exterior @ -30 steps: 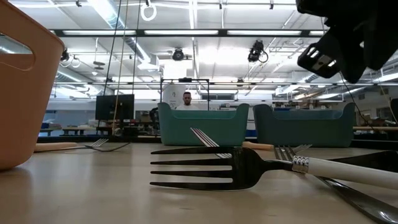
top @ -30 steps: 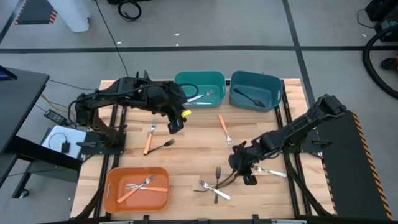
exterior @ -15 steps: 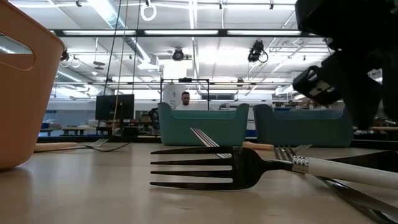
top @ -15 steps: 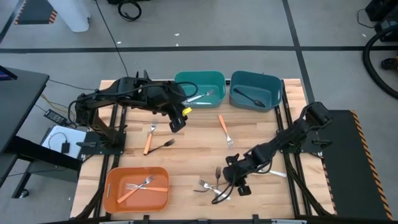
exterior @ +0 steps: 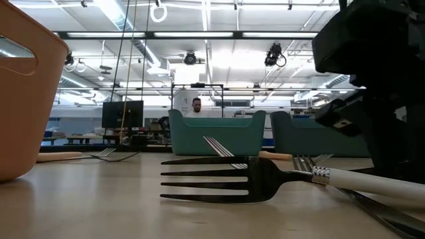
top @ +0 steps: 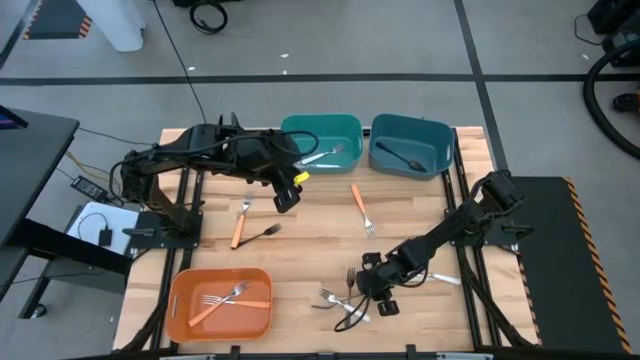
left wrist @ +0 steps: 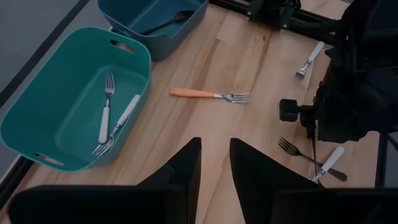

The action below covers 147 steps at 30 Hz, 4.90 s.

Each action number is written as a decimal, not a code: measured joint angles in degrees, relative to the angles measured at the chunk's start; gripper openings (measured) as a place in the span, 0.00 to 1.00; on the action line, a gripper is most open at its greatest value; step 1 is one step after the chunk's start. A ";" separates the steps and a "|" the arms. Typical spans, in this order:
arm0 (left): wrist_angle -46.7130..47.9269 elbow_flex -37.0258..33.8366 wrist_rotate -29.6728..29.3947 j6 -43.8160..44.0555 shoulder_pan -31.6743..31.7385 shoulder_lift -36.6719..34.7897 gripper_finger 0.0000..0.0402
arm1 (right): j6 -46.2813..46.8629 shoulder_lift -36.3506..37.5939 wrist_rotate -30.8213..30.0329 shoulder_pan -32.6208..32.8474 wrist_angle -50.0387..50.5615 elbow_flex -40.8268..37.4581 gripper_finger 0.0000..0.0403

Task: Sort silverware by color (type)
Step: Put the bottom black fork into the blue bin, then put the left orange fork into the orange bin

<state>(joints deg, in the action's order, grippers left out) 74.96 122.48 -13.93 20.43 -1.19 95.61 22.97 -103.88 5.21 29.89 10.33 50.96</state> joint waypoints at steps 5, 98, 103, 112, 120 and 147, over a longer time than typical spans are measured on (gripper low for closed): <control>1.15 0.00 0.00 0.00 -0.02 0.00 0.23 | 2.46 0.56 -0.56 -0.09 1.16 -0.09 0.13; 1.33 -0.02 -5.36 -24.72 25.73 0.00 0.23 | -41.07 31.44 -25.21 -76.63 39.39 -0.31 0.20; 1.33 -0.03 -5.38 -23.53 25.92 0.00 0.23 | -41.16 32.78 -29.34 -76.63 34.87 -0.31 0.23; 5.34 -0.33 0.91 -14.58 25.75 5.59 0.29 | -45.17 35.69 -32.22 -76.67 23.10 -0.31 0.24; 12.97 -1.85 -2.23 -6.68 26.12 12.86 0.33 | -50.14 35.63 -32.21 -77.75 16.60 -0.31 0.23; -10.28 -58.26 6.08 36.42 11.25 -1.01 0.33 | -50.12 35.61 -27.60 -82.90 16.76 -0.29 0.24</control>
<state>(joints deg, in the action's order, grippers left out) 64.68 64.22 -7.85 56.84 10.06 94.61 -27.16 -68.27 -22.39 -53.01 27.09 50.67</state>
